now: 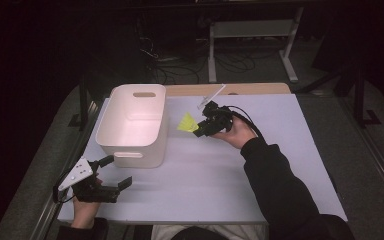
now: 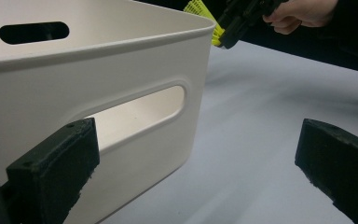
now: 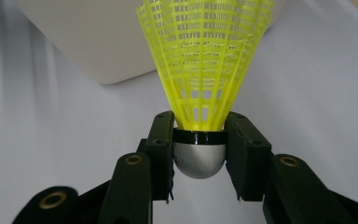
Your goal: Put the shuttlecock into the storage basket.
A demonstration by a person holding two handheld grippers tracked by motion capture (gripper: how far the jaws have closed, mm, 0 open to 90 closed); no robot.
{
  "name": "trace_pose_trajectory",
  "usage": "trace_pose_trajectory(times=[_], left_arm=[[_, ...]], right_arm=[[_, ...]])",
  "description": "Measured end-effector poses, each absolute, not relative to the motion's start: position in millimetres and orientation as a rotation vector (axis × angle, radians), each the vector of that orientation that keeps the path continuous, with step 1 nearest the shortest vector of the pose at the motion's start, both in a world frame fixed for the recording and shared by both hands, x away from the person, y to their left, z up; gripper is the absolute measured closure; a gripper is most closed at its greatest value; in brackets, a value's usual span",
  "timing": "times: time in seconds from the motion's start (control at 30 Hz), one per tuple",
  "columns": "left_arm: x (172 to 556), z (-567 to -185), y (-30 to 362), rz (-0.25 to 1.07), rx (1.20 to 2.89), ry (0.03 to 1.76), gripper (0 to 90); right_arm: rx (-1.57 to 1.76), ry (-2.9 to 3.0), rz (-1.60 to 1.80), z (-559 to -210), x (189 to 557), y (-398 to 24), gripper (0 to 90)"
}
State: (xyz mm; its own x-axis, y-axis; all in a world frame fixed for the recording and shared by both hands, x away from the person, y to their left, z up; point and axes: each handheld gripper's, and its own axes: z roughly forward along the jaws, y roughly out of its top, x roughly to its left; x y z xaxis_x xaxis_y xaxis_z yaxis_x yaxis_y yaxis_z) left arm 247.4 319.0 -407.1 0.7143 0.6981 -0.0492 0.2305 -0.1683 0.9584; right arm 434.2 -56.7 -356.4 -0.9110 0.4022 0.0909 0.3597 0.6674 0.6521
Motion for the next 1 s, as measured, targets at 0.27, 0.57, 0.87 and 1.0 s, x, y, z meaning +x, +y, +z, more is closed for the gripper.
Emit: trace_pose_trajectory(times=[0.27,0.57,0.87,1.0], left_arm=[[247,-407,319,0.489,1.732,0.743,0.0],[248,-407,319,0.489,1.733,0.744,0.0],[247,-407,319,0.489,1.732,0.745,0.0],[248,-407,319,0.489,1.734,0.745,0.0]], right_arm=[[0.598,2.815,1.093,-349,425,-52,63.0],[0.556,2.812,1.117,-340,417,-50,63.0],[0.526,2.801,1.133,-327,412,-46,63.0],[0.517,2.793,1.141,-321,411,-46,63.0]])
